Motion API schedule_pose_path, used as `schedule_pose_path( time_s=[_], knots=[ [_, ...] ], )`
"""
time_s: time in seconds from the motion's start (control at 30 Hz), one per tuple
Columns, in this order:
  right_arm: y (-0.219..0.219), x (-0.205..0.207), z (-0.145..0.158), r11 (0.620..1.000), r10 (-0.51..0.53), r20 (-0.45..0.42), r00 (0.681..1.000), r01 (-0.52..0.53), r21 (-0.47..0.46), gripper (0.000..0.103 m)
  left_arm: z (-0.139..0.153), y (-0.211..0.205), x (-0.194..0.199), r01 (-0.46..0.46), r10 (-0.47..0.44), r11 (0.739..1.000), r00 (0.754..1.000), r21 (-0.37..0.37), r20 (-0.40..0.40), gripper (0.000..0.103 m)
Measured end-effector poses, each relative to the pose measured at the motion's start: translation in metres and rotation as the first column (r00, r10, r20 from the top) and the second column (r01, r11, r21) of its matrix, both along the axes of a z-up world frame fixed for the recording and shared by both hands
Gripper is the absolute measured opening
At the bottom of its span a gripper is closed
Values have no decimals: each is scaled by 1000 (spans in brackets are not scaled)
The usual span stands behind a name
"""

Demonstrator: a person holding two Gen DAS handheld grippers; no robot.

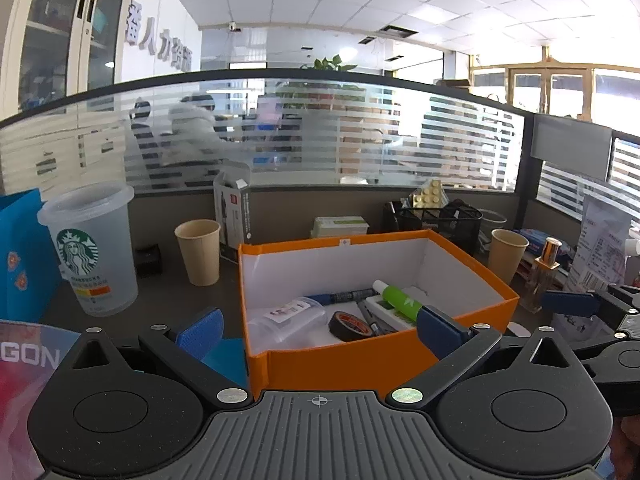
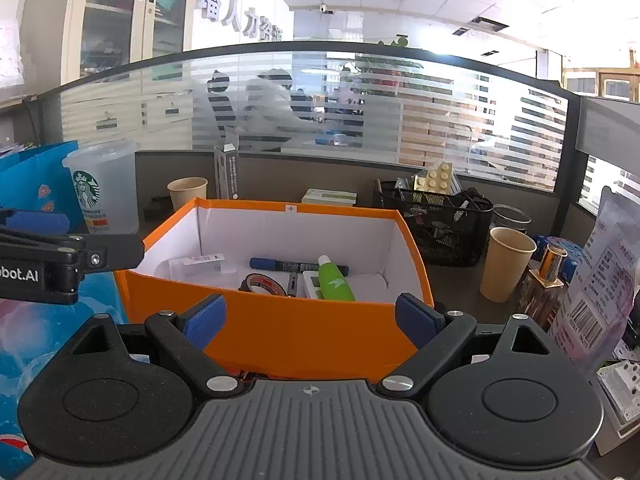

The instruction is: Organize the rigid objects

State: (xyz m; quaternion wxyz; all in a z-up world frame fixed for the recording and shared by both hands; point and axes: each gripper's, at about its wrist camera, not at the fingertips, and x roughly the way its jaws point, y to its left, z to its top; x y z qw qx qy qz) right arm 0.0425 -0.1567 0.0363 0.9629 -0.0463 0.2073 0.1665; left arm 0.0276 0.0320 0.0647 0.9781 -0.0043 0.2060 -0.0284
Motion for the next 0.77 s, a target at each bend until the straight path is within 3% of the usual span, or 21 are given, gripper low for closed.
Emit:
schedule_pose_path(
  time_s=[0.33, 0.47, 0.6, 0.7, 0.77],
  knots=[
    [-1, 0, -3, 1000, -3, -8, 1000, 3, -8, 91, -2, 3, -1, -13, 13, 1000, 1000, -12, 3, 103],
    [-1, -1, -4, 1000, -2, -12, 1000, 1, -11, 91, -5, 14, -5, -18, 21, 993, 999, -115, 26, 103],
    [1, -3, -7, 1000, -2, -15, 1000, 2, -16, 91, -9, 28, -11, -53, 69, 969, 996, -241, 59, 103],
    [2, -3, -8, 1000, -3, -19, 1000, 2, -20, 91, -10, 30, -12, -28, 47, 974, 996, -224, 82, 103],
    [2, -4, -9, 1000, -2, -21, 1000, 1, -21, 91, -9, 26, -13, -43, 58, 987, 994, -157, 92, 103]
  ],
)
